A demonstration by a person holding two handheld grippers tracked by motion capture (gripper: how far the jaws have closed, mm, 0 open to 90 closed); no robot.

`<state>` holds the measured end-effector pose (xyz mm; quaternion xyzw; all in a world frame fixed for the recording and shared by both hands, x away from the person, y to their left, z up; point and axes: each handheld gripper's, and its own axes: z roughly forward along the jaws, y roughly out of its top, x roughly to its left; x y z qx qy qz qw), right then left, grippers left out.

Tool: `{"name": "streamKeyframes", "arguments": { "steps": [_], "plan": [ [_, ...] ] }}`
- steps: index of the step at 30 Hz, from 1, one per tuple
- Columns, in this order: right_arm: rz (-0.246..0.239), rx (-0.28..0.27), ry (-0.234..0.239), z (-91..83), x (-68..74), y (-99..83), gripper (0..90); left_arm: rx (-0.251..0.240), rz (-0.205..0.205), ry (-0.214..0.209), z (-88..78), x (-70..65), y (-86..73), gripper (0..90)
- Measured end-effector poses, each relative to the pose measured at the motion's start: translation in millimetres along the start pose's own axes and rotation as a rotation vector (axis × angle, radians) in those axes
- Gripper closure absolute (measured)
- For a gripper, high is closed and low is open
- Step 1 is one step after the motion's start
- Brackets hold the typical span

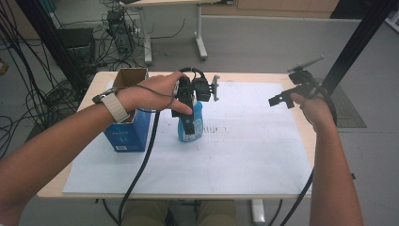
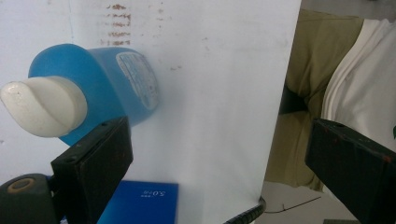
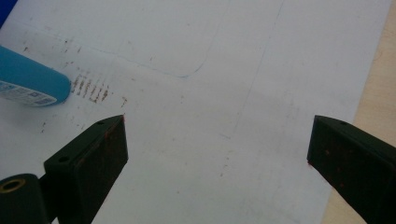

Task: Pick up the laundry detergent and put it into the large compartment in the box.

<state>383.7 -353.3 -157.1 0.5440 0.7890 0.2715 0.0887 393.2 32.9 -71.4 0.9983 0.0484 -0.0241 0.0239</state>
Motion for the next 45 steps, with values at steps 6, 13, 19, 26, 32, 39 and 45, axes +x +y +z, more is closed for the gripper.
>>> {"name": "streamKeyframes", "arguments": {
  "steps": [6, 13, 19, 26, 32, 39, 45],
  "plan": [
    [-0.005, -0.003, 0.002, -1.3, 2.0, 0.1, 5.1, -0.001, -0.005, 0.005, -2.1, -2.7, -1.3, 8.0],
    [-0.009, -0.004, 0.001, -2.6, 3.9, 2.1, 5.1, 0.000, -0.005, 0.007, -4.5, -4.2, -3.1, 8.0],
    [-0.008, -0.011, -0.001, -5.3, 5.0, 2.0, 5.1, 0.000, -0.005, 0.009, -6.2, -6.3, -3.9, 8.0],
    [-0.013, -0.006, 0.001, -3.7, 4.6, 2.8, 5.1, -0.001, -0.007, 0.008, -6.2, -5.4, -2.8, 8.0],
    [-0.008, -0.007, 0.001, -3.2, 3.2, 2.0, 5.1, 0.002, -0.007, 0.009, -6.9, -5.0, -2.8, 8.2],
    [-0.007, -0.006, 0.001, -3.7, 3.8, 2.0, 5.1, -0.001, -0.009, 0.007, -8.7, -5.4, -4.1, 8.4],
    [-0.011, -0.004, 0.001, -3.0, 4.1, 2.6, 5.1, 0.001, -0.020, 0.010, -10.2, -5.1, -4.2, 8.3]
  ]
}}
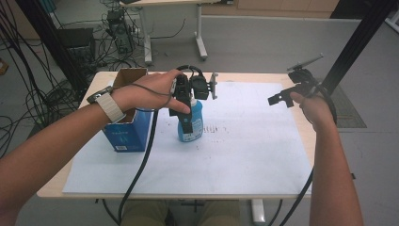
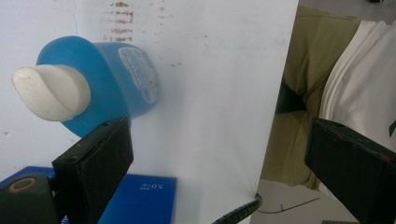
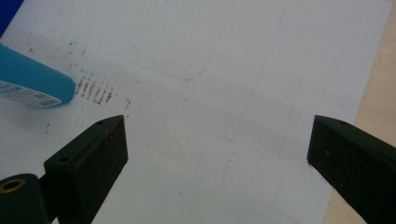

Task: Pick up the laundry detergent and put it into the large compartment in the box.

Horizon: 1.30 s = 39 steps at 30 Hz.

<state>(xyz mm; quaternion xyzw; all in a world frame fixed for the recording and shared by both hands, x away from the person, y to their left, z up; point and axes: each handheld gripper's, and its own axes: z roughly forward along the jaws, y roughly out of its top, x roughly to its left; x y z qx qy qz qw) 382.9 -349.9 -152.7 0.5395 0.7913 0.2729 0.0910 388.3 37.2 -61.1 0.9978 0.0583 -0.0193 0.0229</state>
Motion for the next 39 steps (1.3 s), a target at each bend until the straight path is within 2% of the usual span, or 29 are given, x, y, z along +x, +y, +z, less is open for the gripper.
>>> {"name": "streamKeyframes", "arguments": {
  "steps": [4, 12, 24, 28, 39],
  "plan": [
    [-0.002, -0.002, 0.001, -0.6, -0.3, -0.3, 5.2, -0.004, -0.016, 0.014, -1.8, -0.7, -0.2, 7.7],
    [0.007, -0.005, -0.002, -2.6, -2.5, -2.6, 5.3, -0.008, -0.029, 0.015, -5.9, -0.1, 0.5, 7.0],
    [0.009, -0.005, -0.002, -2.8, -2.6, -2.9, 5.3, -0.004, -0.074, 0.029, -13.6, 2.9, 2.1, 7.0],
    [0.008, -0.006, -0.001, -2.5, -3.1, -2.8, 5.3, -0.020, -0.105, 0.028, -20.7, 7.4, -0.2, 6.9],
    [0.010, -0.005, -0.001, -2.1, -4.4, -2.3, 5.3, -0.021, -0.185, 0.024, -30.5, 19.2, 0.6, 6.7]
  ]
}}
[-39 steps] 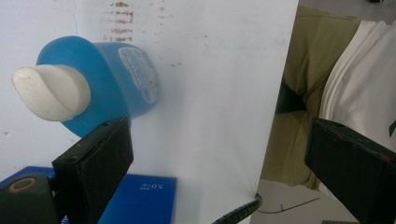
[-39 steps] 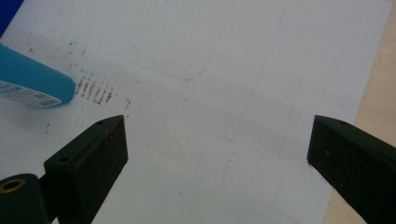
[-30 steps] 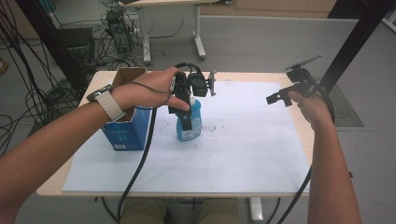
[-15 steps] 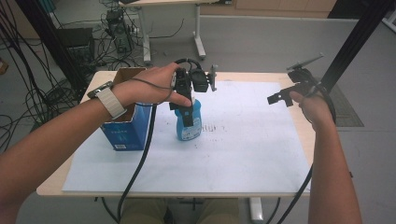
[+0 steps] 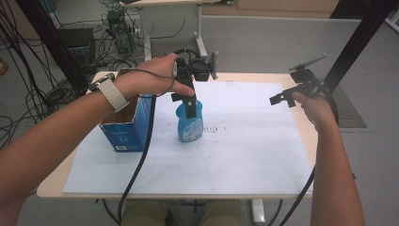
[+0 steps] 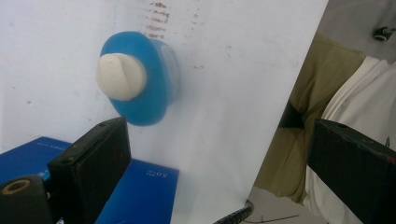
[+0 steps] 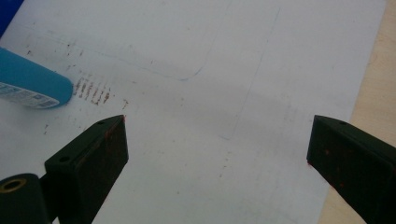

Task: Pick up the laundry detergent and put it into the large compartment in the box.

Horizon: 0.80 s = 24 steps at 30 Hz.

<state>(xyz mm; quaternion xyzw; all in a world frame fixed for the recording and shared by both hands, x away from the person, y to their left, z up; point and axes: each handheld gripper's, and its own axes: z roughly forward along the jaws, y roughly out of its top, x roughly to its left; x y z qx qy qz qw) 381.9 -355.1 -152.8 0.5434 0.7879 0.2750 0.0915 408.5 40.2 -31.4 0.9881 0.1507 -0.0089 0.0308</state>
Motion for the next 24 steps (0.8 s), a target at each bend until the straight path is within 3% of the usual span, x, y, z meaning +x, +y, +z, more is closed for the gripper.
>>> {"name": "streamKeyframes", "arguments": {
  "steps": [3, 19, 24],
  "plan": [
    [0.001, -0.001, 0.001, 0.4, -0.4, 0.0, 5.3, -0.008, -0.035, 0.004, -4.2, 4.5, 0.9, 6.7],
    [0.004, 0.000, 0.001, 1.4, -2.1, 0.0, 5.3, 0.003, -0.112, -0.006, -1.6, 29.8, 4.9, 6.7],
    [0.003, 0.002, 0.000, 2.1, -2.2, 0.4, 5.4, 0.001, -0.117, -0.011, 0.5, 36.9, 5.0, 6.7]
  ]
}}
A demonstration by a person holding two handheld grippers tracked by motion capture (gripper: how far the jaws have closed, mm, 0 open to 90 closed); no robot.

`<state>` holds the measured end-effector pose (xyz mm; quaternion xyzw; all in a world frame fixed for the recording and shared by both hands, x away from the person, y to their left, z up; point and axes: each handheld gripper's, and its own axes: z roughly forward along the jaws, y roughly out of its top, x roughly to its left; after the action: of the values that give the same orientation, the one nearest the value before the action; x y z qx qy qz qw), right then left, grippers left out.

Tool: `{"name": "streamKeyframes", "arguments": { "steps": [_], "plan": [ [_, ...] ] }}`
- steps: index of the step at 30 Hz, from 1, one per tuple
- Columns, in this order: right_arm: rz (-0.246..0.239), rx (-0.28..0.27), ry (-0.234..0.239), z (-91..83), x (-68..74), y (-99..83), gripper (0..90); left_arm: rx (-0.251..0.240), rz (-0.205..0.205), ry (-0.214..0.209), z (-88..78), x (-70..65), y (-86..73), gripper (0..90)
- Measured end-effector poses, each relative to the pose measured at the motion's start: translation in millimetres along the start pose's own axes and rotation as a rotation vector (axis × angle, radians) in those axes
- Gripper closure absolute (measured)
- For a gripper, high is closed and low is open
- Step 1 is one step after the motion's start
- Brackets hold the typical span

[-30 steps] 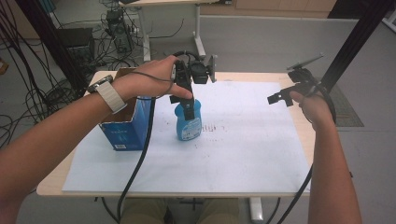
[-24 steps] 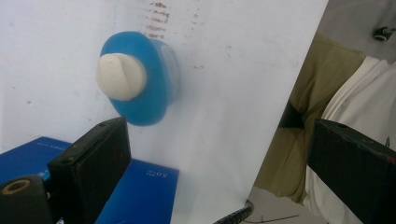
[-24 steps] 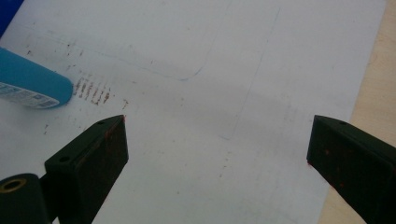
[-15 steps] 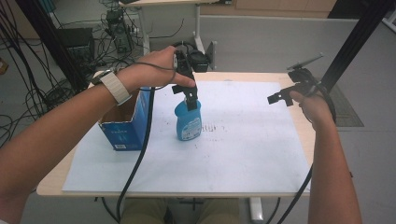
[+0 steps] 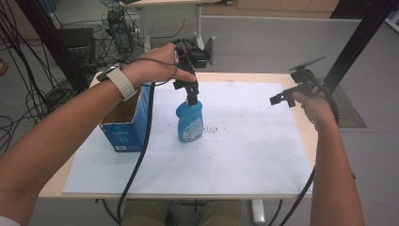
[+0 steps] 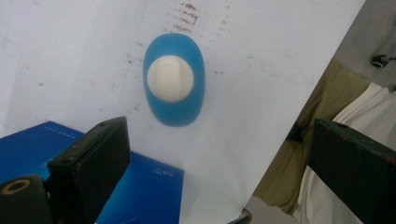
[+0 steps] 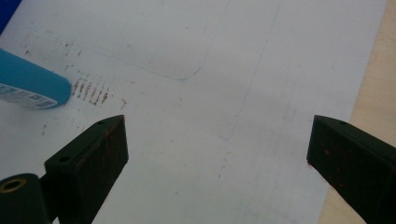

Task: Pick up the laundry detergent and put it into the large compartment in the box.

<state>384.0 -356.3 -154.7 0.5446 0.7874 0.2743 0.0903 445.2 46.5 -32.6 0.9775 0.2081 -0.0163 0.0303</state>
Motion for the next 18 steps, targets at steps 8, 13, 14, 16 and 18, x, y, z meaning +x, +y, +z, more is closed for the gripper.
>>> {"name": "streamKeyframes", "arguments": {
  "steps": [8, 13, 14, 16, 18],
  "plan": [
    [-0.003, 0.001, 0.002, 1.9, 0.9, 1.0, 5.3, -0.002, -0.015, -0.002, 6.7, 8.9, 3.4, 6.3],
    [-0.005, 0.002, 0.003, 2.4, 2.0, 1.4, 5.3, 0.002, -0.013, -0.001, 11.5, 11.5, 6.3, 6.4],
    [-0.006, 0.001, 0.003, 2.4, 2.1, 1.4, 5.3, 0.002, -0.013, 0.005, 12.6, 11.2, 6.8, 6.4],
    [-0.006, 0.001, 0.003, 2.4, 2.1, 1.3, 5.3, 0.006, -0.005, 0.010, 14.5, 11.4, 8.6, 6.4],
    [-0.006, 0.000, 0.003, 2.4, 1.9, 1.1, 5.3, 0.001, -0.010, 0.009, 15.8, 11.5, 8.1, 6.4]
  ]
}}
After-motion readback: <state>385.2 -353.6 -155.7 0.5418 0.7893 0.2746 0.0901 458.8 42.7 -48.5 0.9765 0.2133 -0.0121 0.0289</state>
